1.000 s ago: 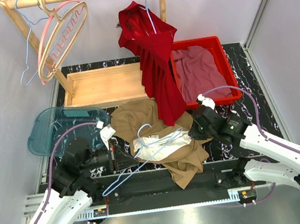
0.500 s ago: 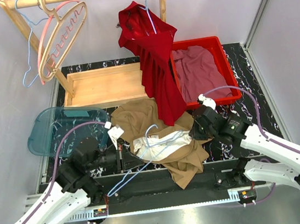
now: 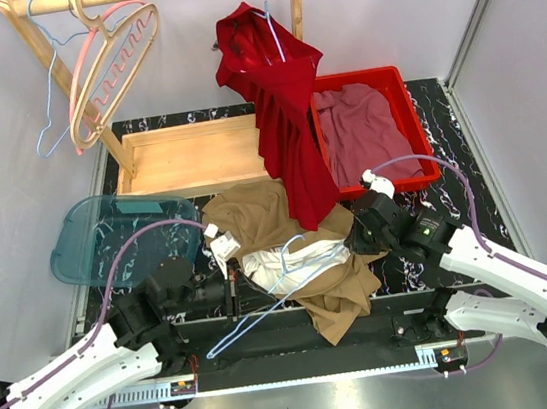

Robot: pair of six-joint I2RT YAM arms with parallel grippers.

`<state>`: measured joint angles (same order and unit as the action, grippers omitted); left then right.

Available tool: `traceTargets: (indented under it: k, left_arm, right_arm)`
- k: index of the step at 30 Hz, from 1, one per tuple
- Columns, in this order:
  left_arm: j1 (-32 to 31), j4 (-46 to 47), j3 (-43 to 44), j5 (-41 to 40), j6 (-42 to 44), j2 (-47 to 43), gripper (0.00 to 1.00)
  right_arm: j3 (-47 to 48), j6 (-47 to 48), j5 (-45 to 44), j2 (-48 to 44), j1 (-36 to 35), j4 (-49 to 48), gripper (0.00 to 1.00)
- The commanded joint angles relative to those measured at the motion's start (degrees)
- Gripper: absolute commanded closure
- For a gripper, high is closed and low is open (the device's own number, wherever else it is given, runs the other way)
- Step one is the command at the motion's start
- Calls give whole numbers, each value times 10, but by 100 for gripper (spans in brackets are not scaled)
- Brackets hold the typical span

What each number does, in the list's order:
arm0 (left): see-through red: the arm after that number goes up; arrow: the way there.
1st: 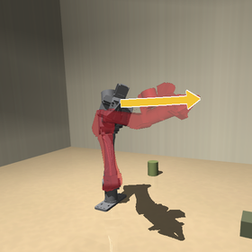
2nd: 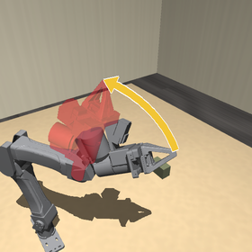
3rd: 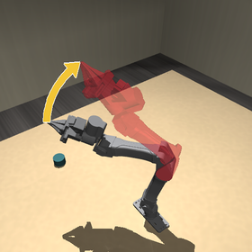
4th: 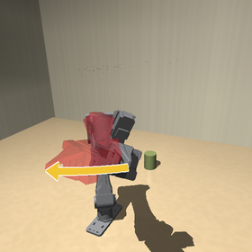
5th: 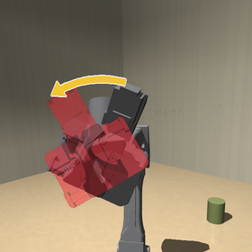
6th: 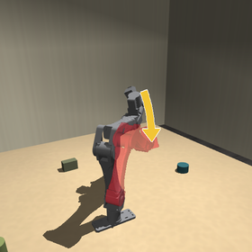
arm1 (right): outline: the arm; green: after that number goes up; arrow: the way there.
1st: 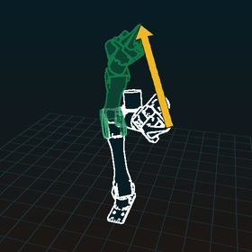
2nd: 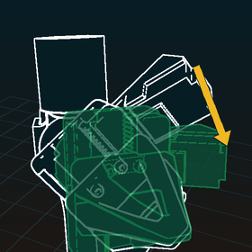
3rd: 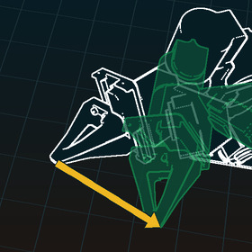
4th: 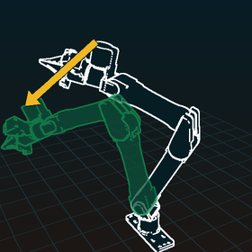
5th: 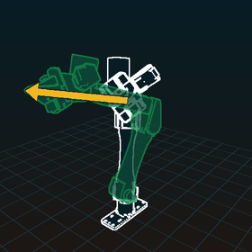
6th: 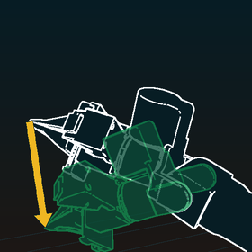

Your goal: Place the skirt on the hanger

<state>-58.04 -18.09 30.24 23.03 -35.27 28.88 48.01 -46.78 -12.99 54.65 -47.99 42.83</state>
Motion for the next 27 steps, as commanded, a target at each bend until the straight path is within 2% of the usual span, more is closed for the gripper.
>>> traceTargets:
  k: [1,11,27]
  left_arm:
    - [-16,74,0,-28,15,2,100]
    - [-61,87,-17,-14,23,8,100]
    - [-66,95,-27,-12,25,-20,100]
  right_arm:
    - [24,-2,-16,-11,3,1,100]
    - [28,-10,-38,-17,4,15,100]
    - [19,-16,-46,-25,6,21,100]
